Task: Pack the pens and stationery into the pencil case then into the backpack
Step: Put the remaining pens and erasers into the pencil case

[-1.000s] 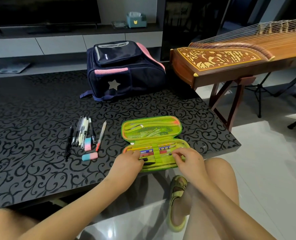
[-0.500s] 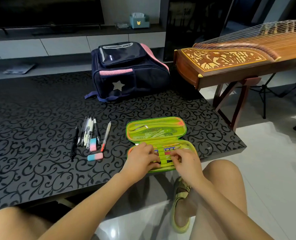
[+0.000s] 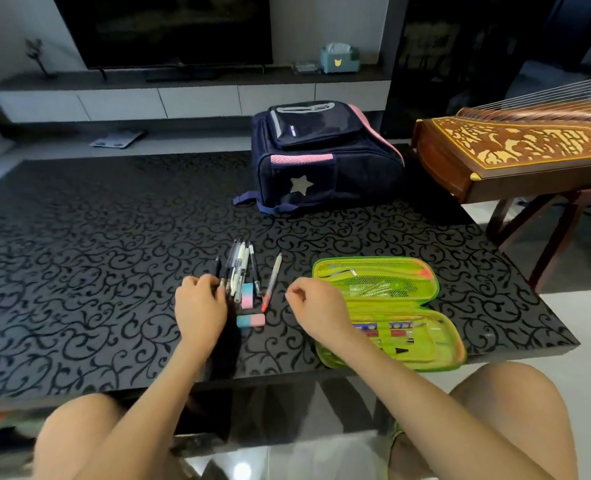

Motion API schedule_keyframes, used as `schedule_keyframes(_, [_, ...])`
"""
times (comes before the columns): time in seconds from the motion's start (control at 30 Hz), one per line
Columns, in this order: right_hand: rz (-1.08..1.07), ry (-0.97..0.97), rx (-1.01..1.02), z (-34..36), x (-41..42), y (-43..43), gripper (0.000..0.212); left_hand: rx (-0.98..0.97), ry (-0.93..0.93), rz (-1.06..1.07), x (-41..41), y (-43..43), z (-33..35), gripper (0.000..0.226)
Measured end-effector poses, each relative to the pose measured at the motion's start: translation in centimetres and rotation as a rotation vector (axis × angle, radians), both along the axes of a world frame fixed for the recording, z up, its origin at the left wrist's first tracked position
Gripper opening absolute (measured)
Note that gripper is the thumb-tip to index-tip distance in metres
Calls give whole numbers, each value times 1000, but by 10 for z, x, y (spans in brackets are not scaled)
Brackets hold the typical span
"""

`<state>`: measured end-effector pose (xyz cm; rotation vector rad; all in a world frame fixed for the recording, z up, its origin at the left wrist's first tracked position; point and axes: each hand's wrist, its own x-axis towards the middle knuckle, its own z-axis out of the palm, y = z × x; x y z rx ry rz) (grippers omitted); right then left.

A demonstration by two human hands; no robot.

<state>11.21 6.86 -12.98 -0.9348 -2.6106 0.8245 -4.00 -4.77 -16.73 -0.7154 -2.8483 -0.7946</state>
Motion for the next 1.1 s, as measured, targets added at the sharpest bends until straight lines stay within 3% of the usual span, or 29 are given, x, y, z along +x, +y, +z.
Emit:
schedule_keyframes(0.17, [-184, -187, -106, -10, -73, 2, 28, -150, -261, 26, -38, 1, -4, 28])
schedule_keyframes(0.37, [-283, -343, -223, -22, -108, 16, 52, -195, -358, -40, -60, 1, -5, 45])
schedule_keyframes(0.47, [-328, -256, -267, -19, -116, 22, 17, -107, -403, -56, -68, 3, -5, 47])
schedule_keyframes(0.5, [-334, -218, -274, -16, -119, 22, 16, -57, -411, -54, -69, 5, -4, 47])
schedule_keyframes(0.57, [-296, -201, -279, -14, -127, 20, 19, 1, -413, -68, -69, 14, -1, 49])
schedule_keyframes(0.8, [-235, -358, -163, -19, -144, 11, 15, -97, -435, -65, -76, 38, 2, 45])
schedule_keyframes(0.97, [-284, -338, -218, -17, -142, 16, 21, -61, -431, -108, -76, 42, 0, 54])
schedule_keyframes(1.1, [-300, -300, -257, -16, -130, 20, 20, -102, -465, -74, -72, 50, 2, 46])
